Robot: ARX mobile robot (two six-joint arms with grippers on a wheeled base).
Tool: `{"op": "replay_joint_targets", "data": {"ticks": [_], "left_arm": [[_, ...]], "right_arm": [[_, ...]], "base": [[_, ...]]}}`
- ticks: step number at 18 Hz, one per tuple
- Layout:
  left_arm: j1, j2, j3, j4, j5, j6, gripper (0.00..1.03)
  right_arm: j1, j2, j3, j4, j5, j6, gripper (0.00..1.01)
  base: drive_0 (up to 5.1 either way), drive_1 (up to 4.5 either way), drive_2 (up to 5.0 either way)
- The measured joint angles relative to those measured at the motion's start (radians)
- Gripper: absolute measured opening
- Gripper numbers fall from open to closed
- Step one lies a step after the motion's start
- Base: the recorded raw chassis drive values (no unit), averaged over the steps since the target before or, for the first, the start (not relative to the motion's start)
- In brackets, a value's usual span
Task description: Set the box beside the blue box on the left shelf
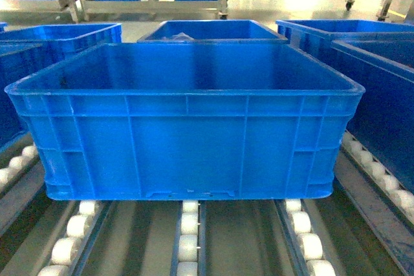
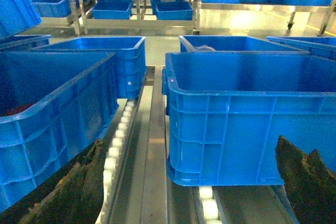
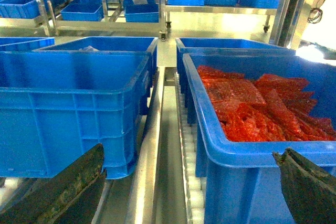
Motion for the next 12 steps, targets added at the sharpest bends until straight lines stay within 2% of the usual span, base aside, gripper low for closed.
{"op": "replay_joint_targets", "data": {"ticks": [12], "left_arm": [[0.0, 0.0, 0.0, 0.0, 0.0, 0.0, 0.98]], "right_arm": [[0.0, 0.0, 0.0, 0.0, 0.0, 0.0, 0.98]], "base": [[0.0, 0.0, 0.0]]}}
